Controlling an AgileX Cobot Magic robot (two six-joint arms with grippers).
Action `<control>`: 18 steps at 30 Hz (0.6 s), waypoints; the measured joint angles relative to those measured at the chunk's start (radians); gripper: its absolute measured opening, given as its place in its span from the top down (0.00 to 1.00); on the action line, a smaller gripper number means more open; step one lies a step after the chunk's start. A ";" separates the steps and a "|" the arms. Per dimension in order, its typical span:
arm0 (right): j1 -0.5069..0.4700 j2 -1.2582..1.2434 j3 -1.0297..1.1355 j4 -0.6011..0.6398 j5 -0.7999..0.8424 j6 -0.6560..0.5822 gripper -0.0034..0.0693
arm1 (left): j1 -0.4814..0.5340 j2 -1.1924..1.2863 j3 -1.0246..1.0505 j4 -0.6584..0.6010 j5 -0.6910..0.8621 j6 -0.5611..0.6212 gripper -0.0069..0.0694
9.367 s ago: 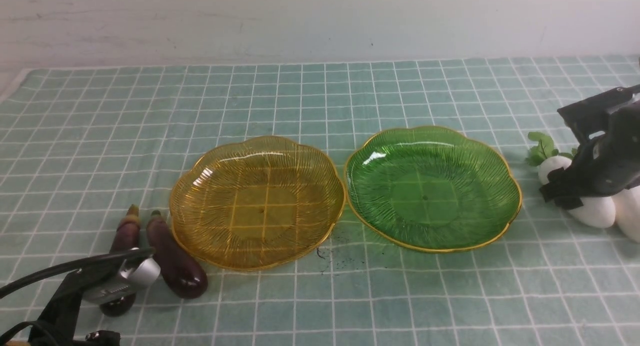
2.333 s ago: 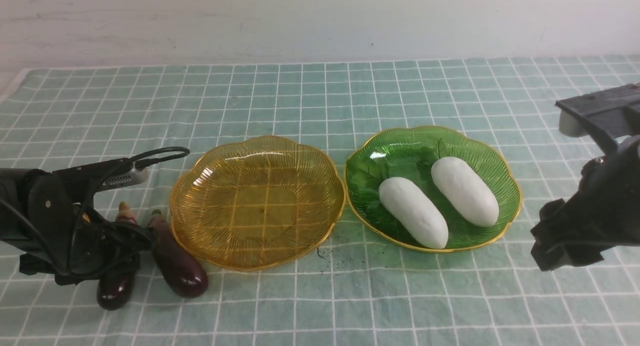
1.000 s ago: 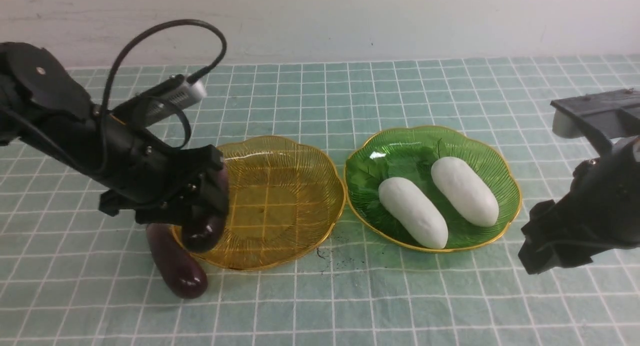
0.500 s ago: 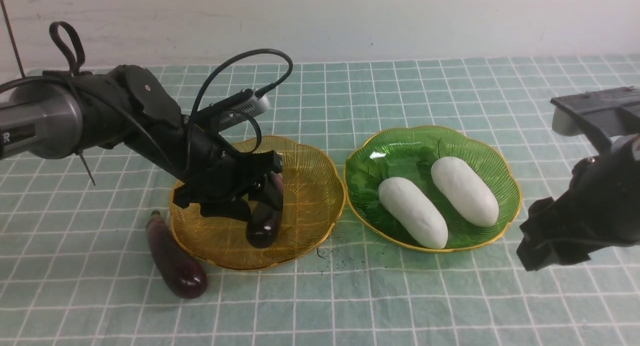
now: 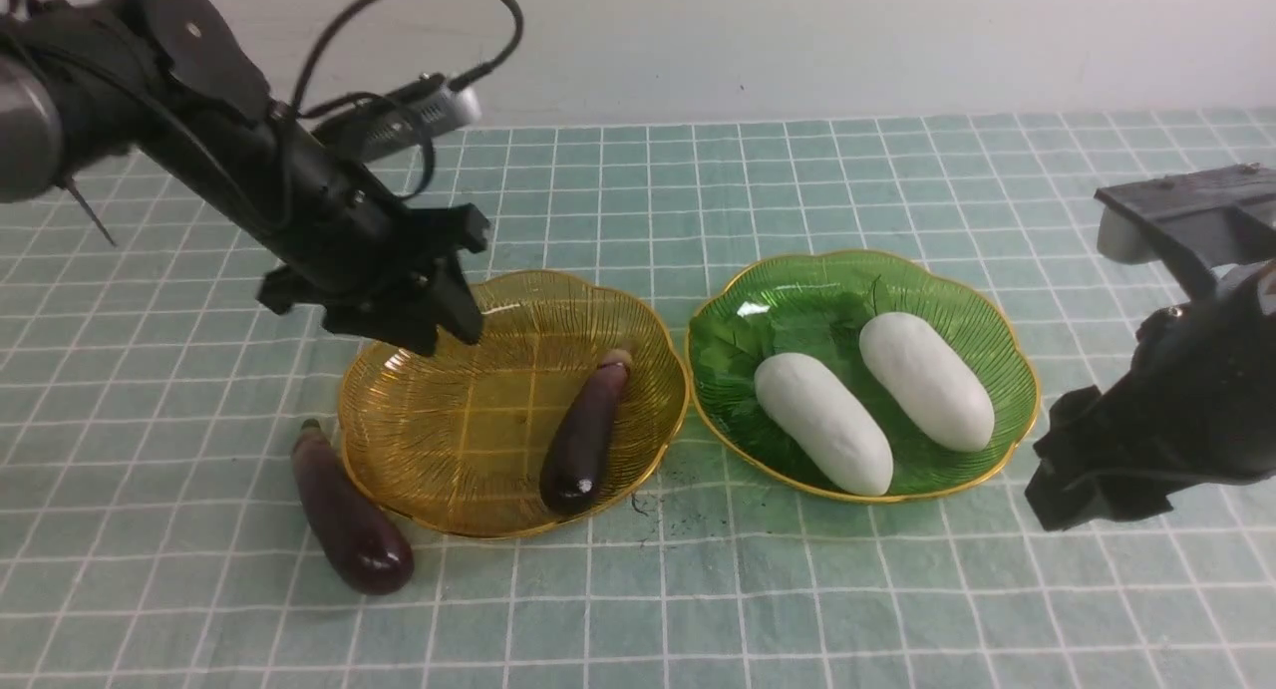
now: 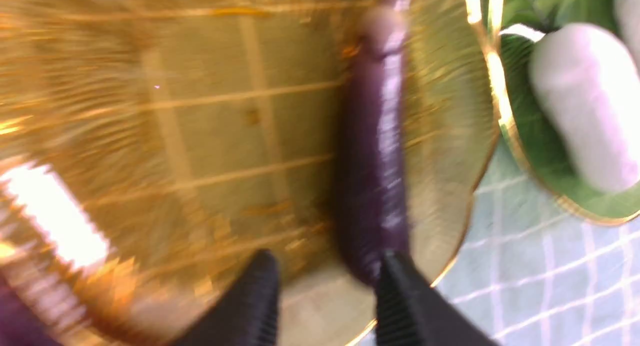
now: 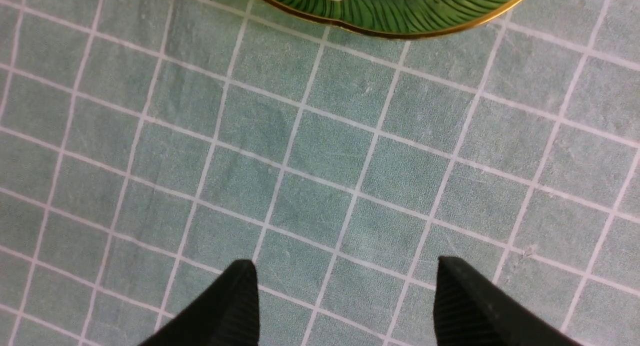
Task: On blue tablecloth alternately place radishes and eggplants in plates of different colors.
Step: 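Pick up the eggplant and place it in the yellow plate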
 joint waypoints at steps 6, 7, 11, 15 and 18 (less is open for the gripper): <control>0.000 0.000 0.000 0.001 0.001 -0.001 0.36 | 0.068 -0.085 0.019 0.213 0.040 -0.024 0.90; 0.000 0.000 0.000 0.001 0.001 -0.001 0.36 | 0.079 -0.104 0.046 0.242 0.041 -0.041 0.91; 0.000 0.000 0.000 0.001 0.009 -0.001 0.36 | 0.106 -0.180 0.204 0.358 0.059 -0.201 0.92; 0.000 0.000 0.000 0.001 0.013 -0.002 0.36 | 0.106 -0.174 0.291 0.433 0.000 -0.328 0.92; 0.000 0.000 0.000 0.001 0.013 -0.002 0.36 | 0.106 -0.127 0.313 0.454 -0.105 -0.401 0.91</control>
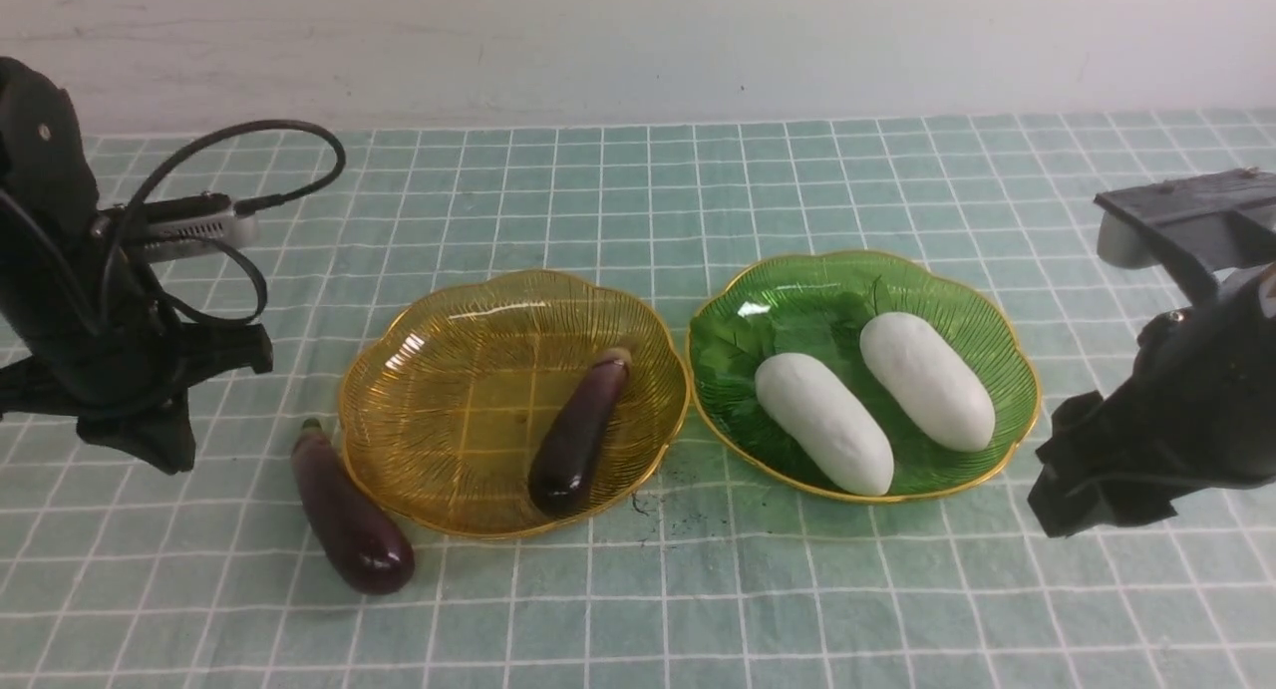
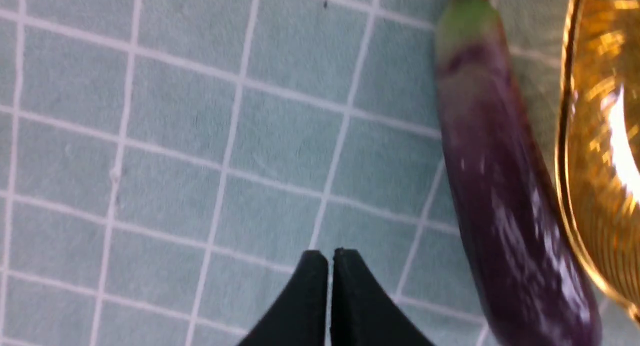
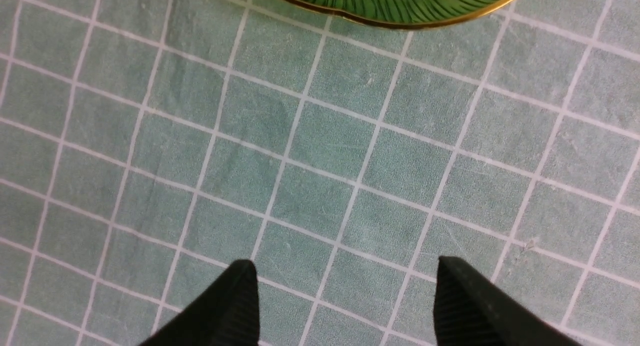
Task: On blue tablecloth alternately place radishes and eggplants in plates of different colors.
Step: 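Pick up the eggplant and place it in the yellow plate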
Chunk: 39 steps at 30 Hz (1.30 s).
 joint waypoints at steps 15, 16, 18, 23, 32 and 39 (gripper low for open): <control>0.000 0.000 0.000 0.000 0.000 0.000 0.36 | 0.000 0.106 -0.001 -0.035 -0.112 -0.039 0.50; 0.000 0.000 0.000 0.000 0.000 0.001 0.36 | 0.000 0.107 -0.001 -0.041 -0.123 -0.042 0.46; 0.000 0.000 0.000 0.000 0.000 0.005 0.36 | 0.000 0.112 -0.001 -0.061 -0.143 -0.043 0.41; 0.000 0.000 0.000 0.000 0.000 0.005 0.36 | 0.000 0.151 -0.001 -0.110 -0.191 -0.043 0.38; 0.000 0.000 0.000 0.000 0.000 -0.003 0.36 | 0.000 0.164 -0.001 -0.151 -0.256 -0.043 0.38; 0.000 0.000 0.000 0.000 0.000 -0.003 0.36 | 0.000 0.171 -0.001 -0.159 -0.277 -0.043 0.38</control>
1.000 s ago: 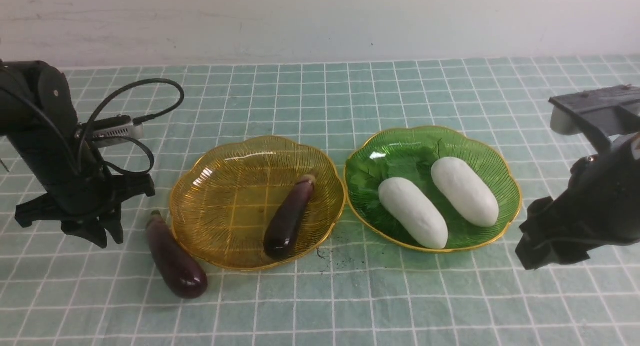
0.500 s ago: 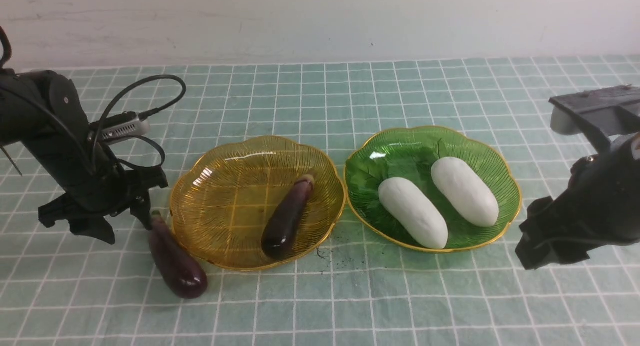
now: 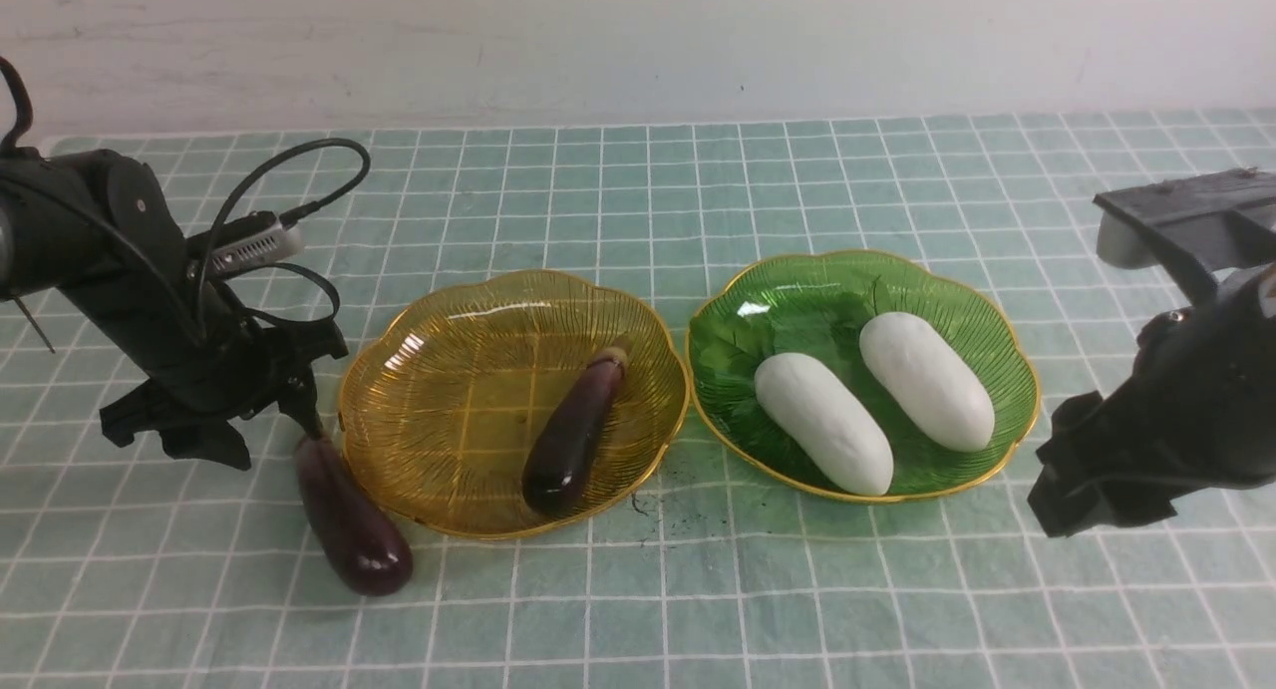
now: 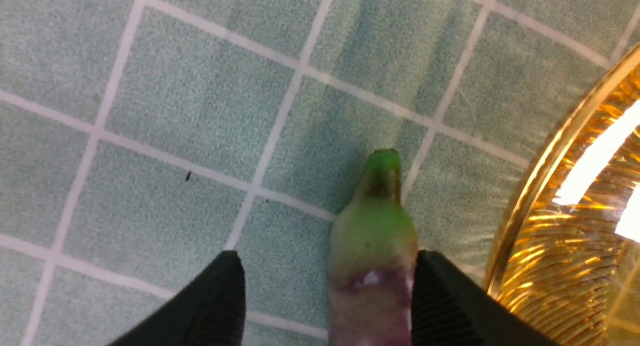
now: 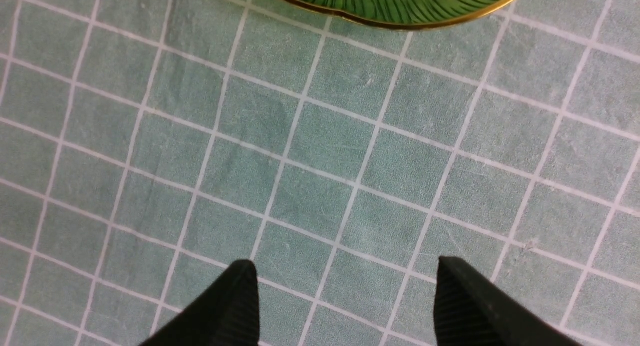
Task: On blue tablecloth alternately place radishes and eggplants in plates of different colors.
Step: 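Pick up the eggplant and place it in the yellow plate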
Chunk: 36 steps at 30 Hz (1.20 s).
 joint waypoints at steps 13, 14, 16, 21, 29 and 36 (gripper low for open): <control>0.000 0.000 0.000 -0.001 0.000 0.000 0.36 | 0.000 0.055 -0.001 -0.028 -0.030 0.000 0.38; 0.000 0.000 0.000 -0.001 0.000 0.000 0.36 | 0.000 0.059 -0.001 -0.029 -0.030 0.000 0.38; 0.000 0.000 0.000 -0.001 0.000 0.000 0.36 | 0.000 0.065 -0.001 -0.029 -0.030 0.000 0.38; 0.000 0.000 0.000 -0.001 0.000 -0.001 0.36 | 0.000 0.072 -0.004 -0.028 -0.026 0.000 0.38; 0.000 0.000 0.000 -0.001 0.000 -0.003 0.36 | 0.000 0.074 -0.011 0.028 0.013 0.074 0.63; 0.000 0.000 0.000 -0.002 0.000 -0.008 0.36 | 0.032 0.067 -0.084 0.153 0.183 0.086 0.63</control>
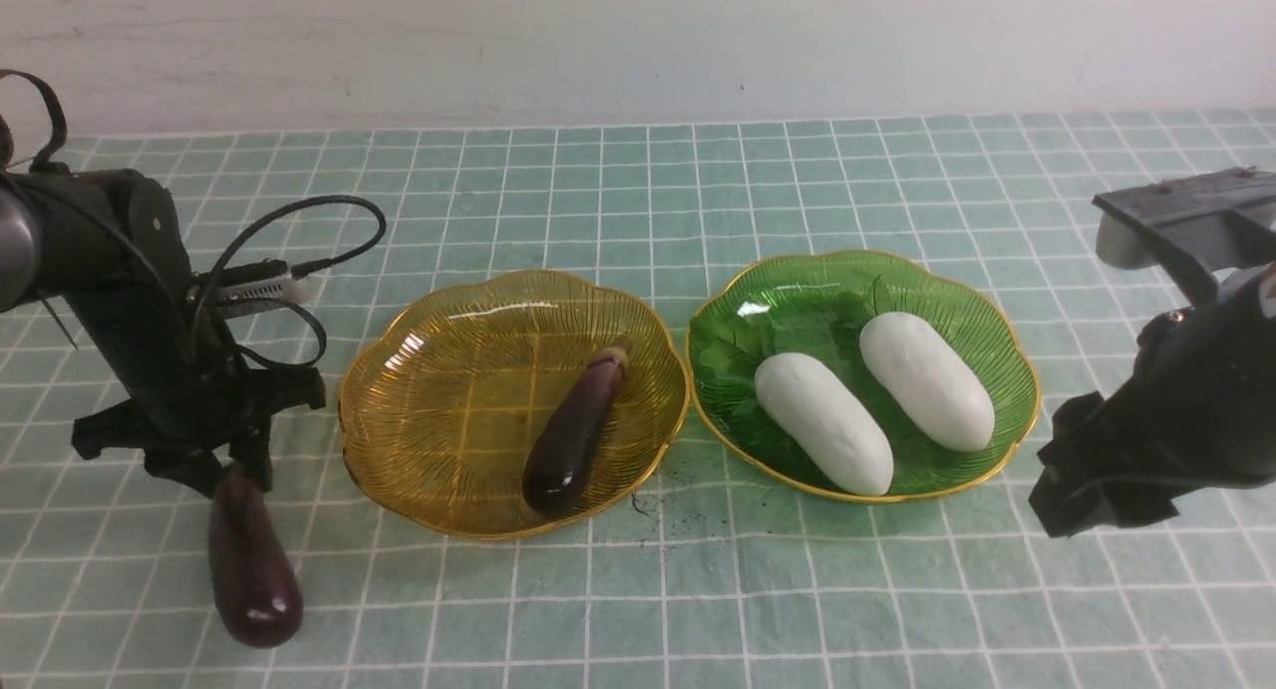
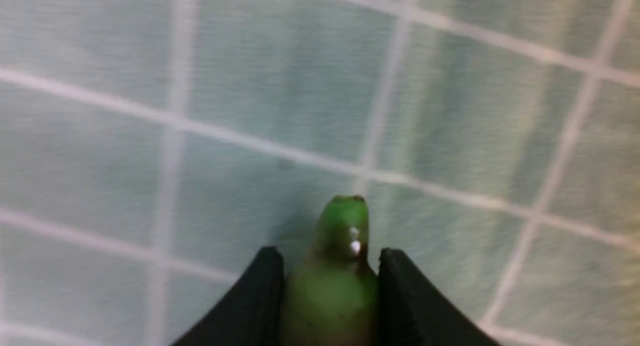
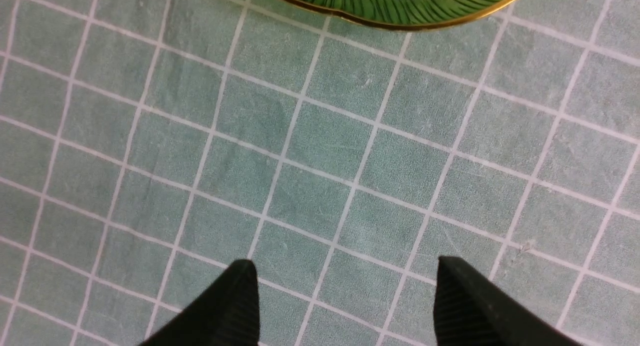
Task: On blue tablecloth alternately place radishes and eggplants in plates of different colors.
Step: 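Pick up the eggplant and place it in the yellow plate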
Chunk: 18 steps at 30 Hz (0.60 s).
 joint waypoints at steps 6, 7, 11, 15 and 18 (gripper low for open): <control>0.000 0.000 0.000 0.002 0.000 -0.002 0.36 | 0.012 -0.052 -0.156 0.078 0.167 0.003 0.63; 0.000 0.000 0.000 0.002 0.000 -0.002 0.36 | 0.009 -0.056 -0.179 0.072 0.182 0.004 0.63; 0.000 0.000 0.000 0.002 -0.001 -0.003 0.36 | -0.025 -0.061 -0.260 0.014 0.199 0.080 0.63; 0.000 0.000 0.000 0.002 -0.008 -0.003 0.36 | -0.098 -0.060 -0.287 -0.110 0.137 0.237 0.63; 0.000 0.000 0.000 0.002 -0.013 -0.003 0.36 | -0.171 -0.046 -0.288 -0.176 0.014 0.354 0.63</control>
